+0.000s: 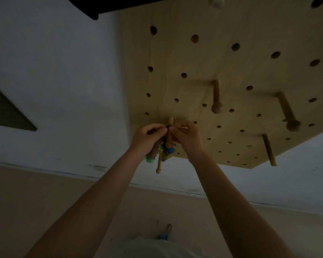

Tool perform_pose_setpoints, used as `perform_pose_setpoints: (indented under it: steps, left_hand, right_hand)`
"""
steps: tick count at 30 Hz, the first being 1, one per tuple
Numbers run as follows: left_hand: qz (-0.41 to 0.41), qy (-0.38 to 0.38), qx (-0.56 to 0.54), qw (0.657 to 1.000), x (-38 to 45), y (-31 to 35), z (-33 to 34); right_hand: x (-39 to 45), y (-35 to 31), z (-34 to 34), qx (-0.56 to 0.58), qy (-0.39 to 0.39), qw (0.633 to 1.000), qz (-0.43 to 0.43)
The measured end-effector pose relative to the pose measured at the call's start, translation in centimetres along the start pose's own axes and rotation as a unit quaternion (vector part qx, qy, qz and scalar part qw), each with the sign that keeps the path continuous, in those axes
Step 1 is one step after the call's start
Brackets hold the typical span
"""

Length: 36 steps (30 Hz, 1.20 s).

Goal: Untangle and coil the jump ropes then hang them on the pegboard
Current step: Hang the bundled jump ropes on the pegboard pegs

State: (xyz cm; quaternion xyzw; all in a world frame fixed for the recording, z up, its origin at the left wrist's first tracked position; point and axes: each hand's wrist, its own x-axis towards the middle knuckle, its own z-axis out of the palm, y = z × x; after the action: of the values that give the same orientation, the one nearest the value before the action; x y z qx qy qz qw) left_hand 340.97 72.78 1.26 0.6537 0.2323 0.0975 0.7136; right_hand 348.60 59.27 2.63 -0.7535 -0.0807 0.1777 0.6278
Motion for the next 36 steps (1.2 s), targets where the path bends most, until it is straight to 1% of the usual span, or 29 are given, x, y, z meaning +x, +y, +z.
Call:
perform_pose_setpoints:
  steps: [2, 4, 6, 10, 14, 16, 19, 21, 24, 26, 29, 32, 34, 36]
  left_hand:
    - [-0.002, -0.020, 0.006, 1.000, -0.7, -0.1, -0.7]
    - [-0.016, -0.026, 0.009, 1.000, -1.5, -0.3, -1.5]
    - [-0.016, -0.032, -0.013, 0.999, -2.7, -0.5, -2.1]
    - [-0.011, -0.068, -0.062, 0.996, -5.3, 0.1, -2.4]
    - [0.005, -0.095, -0.125, 0.988, -7.0, 0.8, -2.4]
    - [0.013, -0.108, -0.143, 0.984, -7.6, 1.0, -2.2]
    - [0.013, -0.089, -0.106, 0.990, -8.0, 0.7, -1.8]
    - [0.010, -0.074, -0.064, 0.995, -8.1, 0.2, -1.7]
    - [0.010, -0.074, 0.021, 0.997, -7.8, -0.9, -1.7]
    - [-0.008, -0.071, 0.047, 0.996, -7.5, -1.6, -1.6]
    - [-0.004, -0.060, 0.046, 0.997, -6.8, -1.9, -1.2]
    - [0.015, -0.055, 0.046, 0.997, -6.1, -1.7, -0.5]
    - [0.023, -0.035, 0.038, 0.998, -5.5, -1.5, -0.2]
    - [0.021, -0.004, 0.016, 1.000, -4.9, -1.5, 0.0]
  right_hand:
    - [-0.6, 0.2, -0.4, -0.003, -0.011, 1.000, -0.001]
    - [-1.8, 0.2, -0.7, -0.005, 0.002, 1.000, -0.001]
    - [-3.2, 0.4, -0.9, -0.005, 0.002, 1.000, -0.001]
    - [-6.1, 0.1, -0.5, 0.003, -0.077, 0.997, -0.011]
    - [-8.1, -0.3, -0.1, 0.040, -0.143, 0.987, 0.058]
    - [-8.7, -0.4, -0.4, 0.067, -0.160, 0.983, 0.051]
    - [-8.9, -0.4, -1.2, 0.062, -0.158, 0.985, 0.014]
    - [-8.8, -0.3, -1.5, 0.047, -0.146, 0.988, 0.003]
    - [-8.5, -0.1, -1.9, 0.055, -0.117, 0.992, 0.010]
    - [-8.5, 0.1, -1.8, 0.060, -0.113, 0.992, 0.020]
    - [-8.4, 0.1, -1.5, 0.051, -0.118, 0.992, 0.013]
    - [-7.7, -0.1, -1.4, 0.034, -0.101, 0.994, 0.004]
    - [-7.0, -0.1, -1.5, 0.010, -0.082, 0.997, -0.001]
    - [-6.4, 0.0, -1.5, 0.023, -0.074, 0.997, 0.003]
